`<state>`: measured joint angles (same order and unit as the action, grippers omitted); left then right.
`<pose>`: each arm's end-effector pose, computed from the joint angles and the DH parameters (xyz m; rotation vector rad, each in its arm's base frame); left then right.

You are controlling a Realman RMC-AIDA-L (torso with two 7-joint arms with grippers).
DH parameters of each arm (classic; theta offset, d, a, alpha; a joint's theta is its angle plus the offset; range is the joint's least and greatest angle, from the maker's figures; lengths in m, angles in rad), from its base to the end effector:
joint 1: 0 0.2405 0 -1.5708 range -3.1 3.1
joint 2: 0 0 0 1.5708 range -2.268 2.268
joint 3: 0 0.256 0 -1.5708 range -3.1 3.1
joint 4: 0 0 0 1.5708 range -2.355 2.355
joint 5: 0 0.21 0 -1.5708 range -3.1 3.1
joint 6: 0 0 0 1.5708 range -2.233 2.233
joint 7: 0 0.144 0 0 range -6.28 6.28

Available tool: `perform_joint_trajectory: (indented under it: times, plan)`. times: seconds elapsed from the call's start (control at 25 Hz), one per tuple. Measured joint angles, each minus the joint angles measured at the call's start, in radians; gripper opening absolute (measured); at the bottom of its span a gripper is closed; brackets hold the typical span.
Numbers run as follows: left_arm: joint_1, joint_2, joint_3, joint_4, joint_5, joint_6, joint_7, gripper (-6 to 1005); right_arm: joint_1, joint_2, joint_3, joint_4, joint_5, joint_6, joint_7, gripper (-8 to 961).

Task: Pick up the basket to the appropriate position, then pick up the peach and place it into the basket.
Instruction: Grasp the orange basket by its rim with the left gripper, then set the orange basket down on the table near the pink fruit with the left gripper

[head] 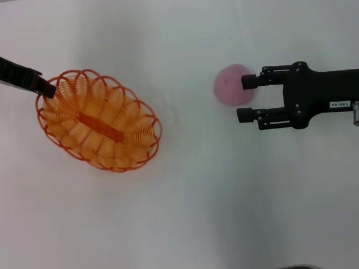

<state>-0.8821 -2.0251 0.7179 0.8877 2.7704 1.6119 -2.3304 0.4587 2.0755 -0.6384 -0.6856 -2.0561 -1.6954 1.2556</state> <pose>-0.2173 0.4021 0.0450 -2.5367 -1.2815 0.2940 0.2791 0.2975 0.0077 -2.7926 0.5017 0.7099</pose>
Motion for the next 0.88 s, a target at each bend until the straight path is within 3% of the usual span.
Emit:
perform_joint_trajectory:
  times: [0.4,0.88]
  plan:
    - [0.005,0.001,-0.116,0.003,-0.024,0.009,-0.085,42,0.001,-0.003,0.010,0.000,0.002,0.002,-0.007,710]
    - [0.108,-0.027,-0.151,-0.002,-0.157,-0.116,-0.214,42,0.007,0.004,0.027,-0.004,0.004,0.008,-0.016,707]
